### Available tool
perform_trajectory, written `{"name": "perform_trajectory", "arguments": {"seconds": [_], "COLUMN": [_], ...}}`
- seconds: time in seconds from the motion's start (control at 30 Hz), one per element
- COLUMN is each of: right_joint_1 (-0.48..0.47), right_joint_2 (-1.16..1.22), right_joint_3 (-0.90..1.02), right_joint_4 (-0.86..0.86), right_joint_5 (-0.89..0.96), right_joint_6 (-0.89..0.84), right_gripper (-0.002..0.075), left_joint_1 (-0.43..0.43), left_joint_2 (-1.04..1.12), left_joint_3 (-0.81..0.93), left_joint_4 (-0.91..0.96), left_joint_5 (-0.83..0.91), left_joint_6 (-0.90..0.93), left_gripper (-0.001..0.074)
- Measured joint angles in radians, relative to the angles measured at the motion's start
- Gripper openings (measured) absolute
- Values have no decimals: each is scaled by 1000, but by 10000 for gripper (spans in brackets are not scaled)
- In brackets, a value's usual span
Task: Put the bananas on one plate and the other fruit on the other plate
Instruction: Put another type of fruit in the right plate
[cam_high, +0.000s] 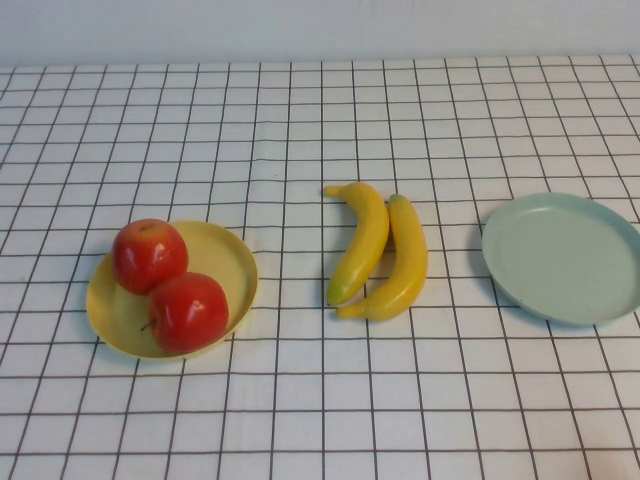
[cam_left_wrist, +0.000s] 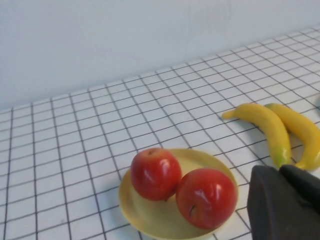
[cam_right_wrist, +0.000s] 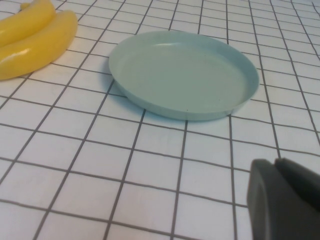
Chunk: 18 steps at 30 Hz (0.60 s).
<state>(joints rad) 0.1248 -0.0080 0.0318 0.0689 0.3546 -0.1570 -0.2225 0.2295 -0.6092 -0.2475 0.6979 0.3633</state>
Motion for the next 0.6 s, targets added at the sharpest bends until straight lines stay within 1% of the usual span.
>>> {"name": "perform_trajectory", "arguments": {"seconds": [0.13, 0.27, 0.37, 0.5, 0.6], "right_joint_1": [0, 0, 0, 0, 0], "right_joint_2": [0, 0, 0, 0, 0], "right_joint_3": [0, 0, 0, 0, 0], "right_joint_4": [0, 0, 0, 0, 0], "right_joint_5": [0, 0, 0, 0, 0], "right_joint_6": [0, 0, 0, 0, 0], "right_gripper": [-15, -15, -15, -15, -15], "left_joint_1": [0, 0, 0, 5, 34], "left_joint_2": [-112, -162, -193, -229, -240], "left_joint_3": [95, 207, 305, 434, 497], "left_joint_4": [129, 218, 269, 301, 304], "left_joint_5": [-9, -91, -193, -319, -349], "left_joint_6": [-153, -193, -225, -276, -285], "left_gripper": [-2, -2, -2, -2, -2]}}
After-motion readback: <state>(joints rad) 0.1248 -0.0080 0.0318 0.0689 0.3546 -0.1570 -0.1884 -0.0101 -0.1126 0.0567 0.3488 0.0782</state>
